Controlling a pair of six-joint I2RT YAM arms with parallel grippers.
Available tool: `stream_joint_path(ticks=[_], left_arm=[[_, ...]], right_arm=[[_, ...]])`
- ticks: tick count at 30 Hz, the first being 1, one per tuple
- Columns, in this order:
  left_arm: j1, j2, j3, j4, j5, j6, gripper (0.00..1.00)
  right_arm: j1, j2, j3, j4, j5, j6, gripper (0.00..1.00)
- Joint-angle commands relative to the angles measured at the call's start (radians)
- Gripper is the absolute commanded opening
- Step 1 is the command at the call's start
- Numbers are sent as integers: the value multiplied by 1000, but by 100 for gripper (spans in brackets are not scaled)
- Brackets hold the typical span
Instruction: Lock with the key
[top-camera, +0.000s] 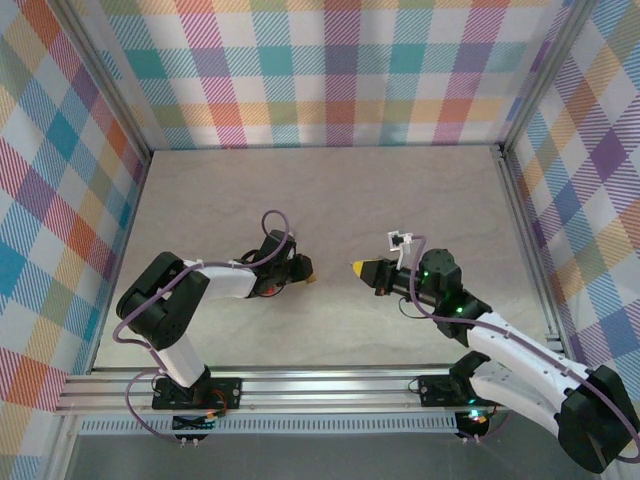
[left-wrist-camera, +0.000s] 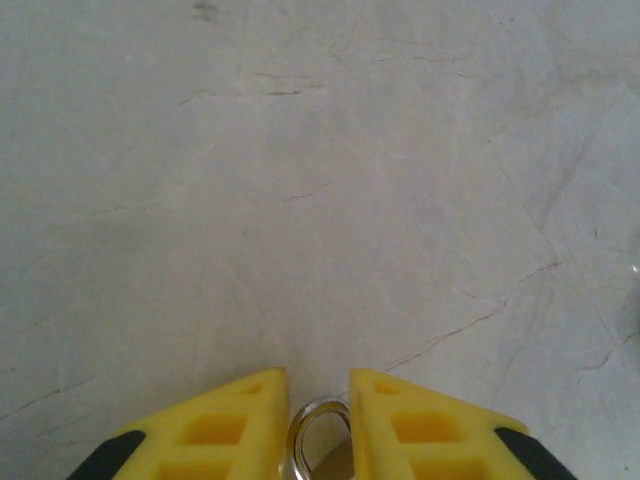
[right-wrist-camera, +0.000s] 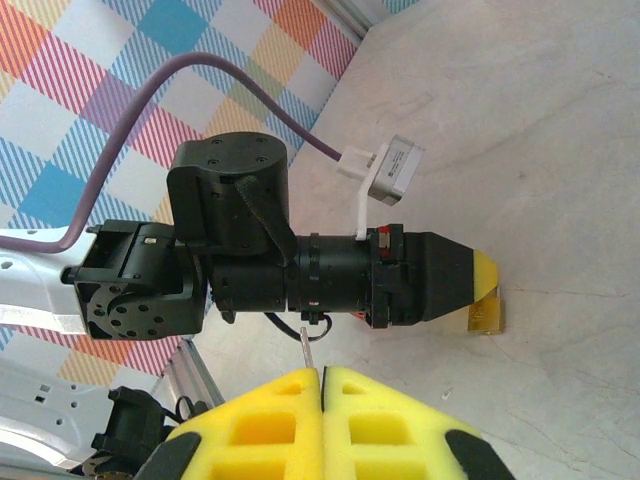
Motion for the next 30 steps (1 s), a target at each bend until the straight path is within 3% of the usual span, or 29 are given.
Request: stream_joint_path(ticks=[1, 9, 14, 18, 30], left_arm=[[12, -19, 23, -70, -25, 37, 28], [12, -143, 15, -105, -54, 25, 43], [12, -300, -28, -114, -82, -9, 54], [12, -433, -37, -163, -96, -23, 59], [10, -789, -57, -390, -196, -26, 70]], right_arm=[[-1, 9, -5, 50, -21, 18, 0], [2, 82, -1, 70, 4, 46, 0], [50, 167, 0, 86, 123, 63, 0], [95, 280, 18, 135, 208, 81, 0], [146, 671, 141, 325, 255, 167, 0]])
